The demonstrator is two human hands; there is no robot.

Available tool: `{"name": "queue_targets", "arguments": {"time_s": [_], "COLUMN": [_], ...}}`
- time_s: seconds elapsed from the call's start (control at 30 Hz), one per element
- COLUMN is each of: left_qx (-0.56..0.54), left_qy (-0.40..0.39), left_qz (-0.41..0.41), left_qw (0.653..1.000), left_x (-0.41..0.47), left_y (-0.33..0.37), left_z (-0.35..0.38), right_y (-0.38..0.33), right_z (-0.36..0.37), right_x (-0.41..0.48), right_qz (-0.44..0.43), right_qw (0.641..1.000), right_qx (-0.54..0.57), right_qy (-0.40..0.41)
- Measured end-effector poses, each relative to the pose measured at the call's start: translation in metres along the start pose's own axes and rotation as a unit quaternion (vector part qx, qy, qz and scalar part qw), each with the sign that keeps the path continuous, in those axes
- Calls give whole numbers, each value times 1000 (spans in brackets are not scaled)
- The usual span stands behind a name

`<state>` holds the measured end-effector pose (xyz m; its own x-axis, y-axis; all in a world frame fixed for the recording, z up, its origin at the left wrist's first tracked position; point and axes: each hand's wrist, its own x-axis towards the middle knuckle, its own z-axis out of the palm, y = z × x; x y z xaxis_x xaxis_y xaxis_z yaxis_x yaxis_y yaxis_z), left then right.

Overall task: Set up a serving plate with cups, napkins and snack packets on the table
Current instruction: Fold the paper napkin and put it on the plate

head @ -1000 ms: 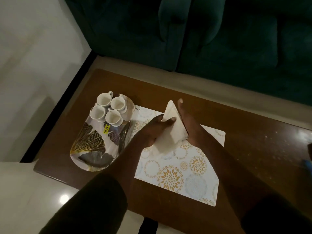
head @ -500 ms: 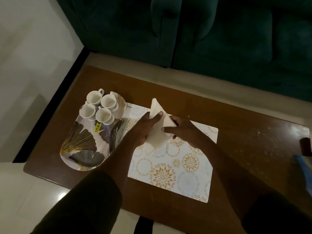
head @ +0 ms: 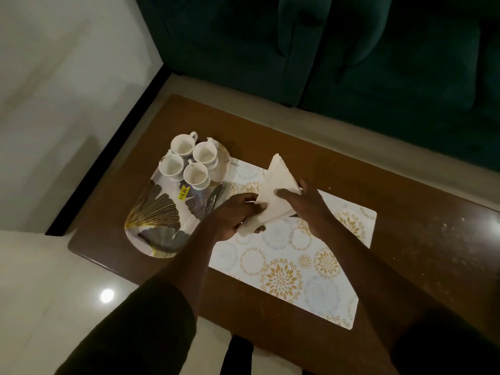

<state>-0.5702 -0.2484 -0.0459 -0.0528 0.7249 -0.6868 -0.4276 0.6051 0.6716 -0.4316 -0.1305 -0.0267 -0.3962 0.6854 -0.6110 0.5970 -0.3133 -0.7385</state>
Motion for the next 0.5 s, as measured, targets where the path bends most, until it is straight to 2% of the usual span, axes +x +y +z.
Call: {"name": "queue_targets", "arguments": {"time_s": [0.2, 0.33, 0.5], "left_qx": [-26, -28, -113], "left_qy": [-19, 49, 136], "left_qz": [31, 20, -18], "left_qw": [999, 998, 984], "left_x": [-32, -51, -59], "left_y": [-17, -42, -63], "left_z": [-43, -74, -92], "right_y": [-26, -41, -54], "right_z": [47, 89, 122], "right_x": [8, 6, 9], "right_qz": [-49, -83, -143], "right_qw": [992, 983, 961], "right_qx": [-116, -167, -233], "right_qy": [8, -7, -25]}}
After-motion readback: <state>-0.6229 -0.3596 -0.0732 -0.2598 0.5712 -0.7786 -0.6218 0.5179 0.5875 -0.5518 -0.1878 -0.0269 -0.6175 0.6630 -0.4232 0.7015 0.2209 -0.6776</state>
